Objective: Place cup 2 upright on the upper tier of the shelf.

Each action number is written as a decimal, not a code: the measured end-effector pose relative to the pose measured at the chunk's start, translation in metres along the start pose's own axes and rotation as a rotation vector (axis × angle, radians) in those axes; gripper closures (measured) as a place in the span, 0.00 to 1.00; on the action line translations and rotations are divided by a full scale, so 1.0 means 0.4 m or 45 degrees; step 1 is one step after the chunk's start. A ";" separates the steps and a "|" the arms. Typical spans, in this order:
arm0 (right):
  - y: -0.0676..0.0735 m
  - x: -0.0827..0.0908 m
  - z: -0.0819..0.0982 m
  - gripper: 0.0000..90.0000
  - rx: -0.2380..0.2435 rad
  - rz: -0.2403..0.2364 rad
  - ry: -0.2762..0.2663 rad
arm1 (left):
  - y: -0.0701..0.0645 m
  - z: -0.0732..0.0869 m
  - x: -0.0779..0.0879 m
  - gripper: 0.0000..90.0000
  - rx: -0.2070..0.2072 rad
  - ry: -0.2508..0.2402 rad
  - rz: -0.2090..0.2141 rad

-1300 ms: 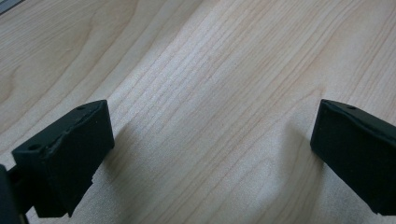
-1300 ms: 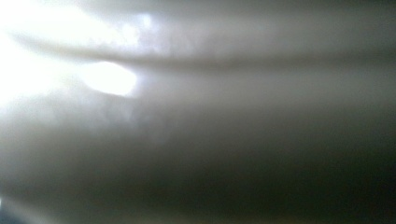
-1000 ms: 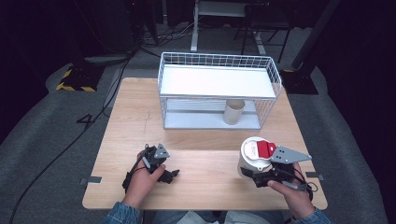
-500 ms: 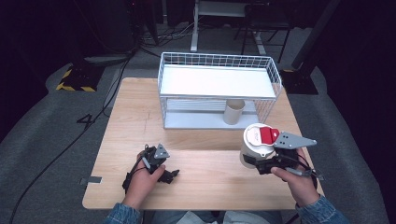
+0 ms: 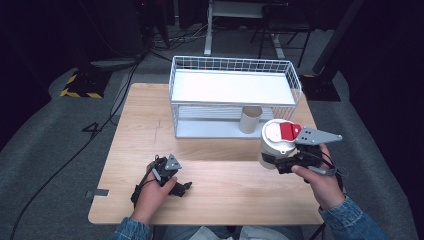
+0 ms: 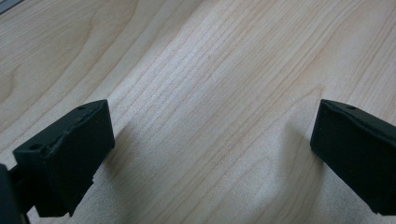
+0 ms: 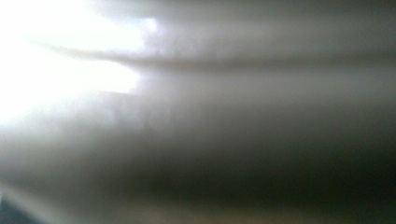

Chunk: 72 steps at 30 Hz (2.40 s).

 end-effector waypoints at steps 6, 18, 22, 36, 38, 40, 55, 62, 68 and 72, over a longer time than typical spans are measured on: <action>-0.002 -0.008 -0.045 0.12 0.017 0.007 0.000 | 0.000 0.000 0.000 0.00 -0.001 0.001 0.007; -0.030 -0.033 -0.136 0.12 0.023 0.023 -0.010 | 0.002 -0.002 -0.001 0.00 -0.004 0.001 0.007; -0.040 -0.043 -0.166 0.12 0.029 0.034 -0.011 | 0.003 -0.002 -0.002 0.00 -0.005 -0.001 0.004; -0.065 -0.089 -0.264 0.12 0.040 0.057 -0.017 | 0.007 -0.004 -0.005 0.00 0.003 -0.003 0.000; -0.071 -0.097 -0.275 0.12 0.033 0.058 -0.021 | 0.007 -0.004 -0.005 0.00 0.004 -0.004 -0.001; -0.076 -0.104 -0.287 0.12 0.030 0.064 -0.023 | 0.007 -0.004 -0.005 0.00 0.004 -0.003 -0.001; -0.104 -0.183 -0.380 0.12 0.034 0.117 -0.039 | 0.008 -0.005 -0.005 0.00 0.005 -0.003 0.004; -0.107 -0.229 -0.410 0.12 0.025 0.132 -0.050 | 0.011 -0.005 -0.006 0.00 -0.004 -0.003 0.006; -0.115 -0.278 -0.422 0.12 0.013 0.142 -0.059 | 0.012 -0.006 -0.007 0.00 -0.003 0.000 0.007; -0.124 -0.305 -0.425 0.12 -0.018 0.144 -0.077 | 0.013 -0.007 -0.007 0.00 -0.004 -0.002 0.011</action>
Point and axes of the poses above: each handheld gripper's, and its own axes: x roughly backward along the jaws, z roughly out of its underside, y roughly to its left, the point moved 4 cm from there along -x, roughly forward along the jaws, and after that the axes turned 11 degrees about -x, right-handed, at the moved point
